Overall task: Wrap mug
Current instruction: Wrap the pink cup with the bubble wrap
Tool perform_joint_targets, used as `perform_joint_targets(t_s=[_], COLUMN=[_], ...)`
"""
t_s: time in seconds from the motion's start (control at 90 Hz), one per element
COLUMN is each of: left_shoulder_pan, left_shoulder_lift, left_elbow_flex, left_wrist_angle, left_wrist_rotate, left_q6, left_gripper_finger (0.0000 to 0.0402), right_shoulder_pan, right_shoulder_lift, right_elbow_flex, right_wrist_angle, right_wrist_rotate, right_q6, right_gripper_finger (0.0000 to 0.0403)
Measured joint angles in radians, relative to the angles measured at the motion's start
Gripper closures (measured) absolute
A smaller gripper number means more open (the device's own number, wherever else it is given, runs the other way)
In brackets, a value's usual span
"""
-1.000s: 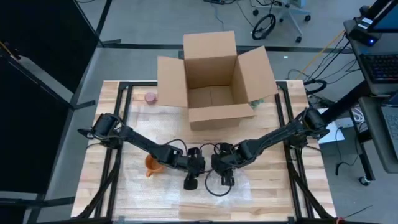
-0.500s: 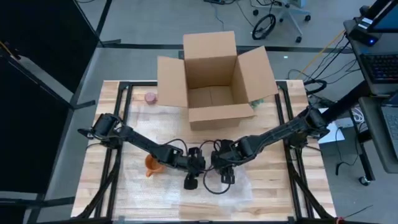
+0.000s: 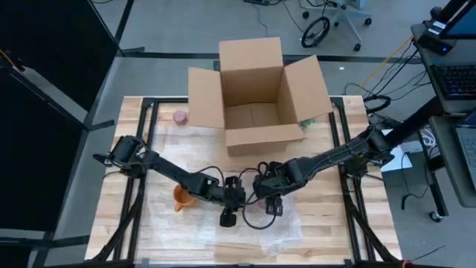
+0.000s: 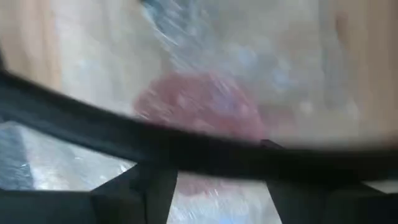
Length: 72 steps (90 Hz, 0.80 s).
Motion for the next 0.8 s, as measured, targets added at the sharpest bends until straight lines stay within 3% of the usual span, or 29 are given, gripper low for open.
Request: perform_joint_targets(t_s=[0.256,0.8], left_shoulder_pan=[0.000,-0.002], left_shoulder_lift=[0.000,0.000], left_elbow_flex=[0.000,0.000], left_wrist_angle=[0.000,-0.002], left_wrist_rotate=[0.000,0.004], left_q6=[0.000,-0.001], left_gripper_finger=[0.0346,0.0346], right_shoulder_pan=[0.001,0.002], right_shoulder_lift=[0.012,0.139], right_elbow_flex=[0.001,0.001], right_wrist_angle=[-0.009,0.041], right_wrist_rotate=[0.143,0.125], right_q6=[0.091,0.050], right_gripper_finger=[0.0178,0.0178])
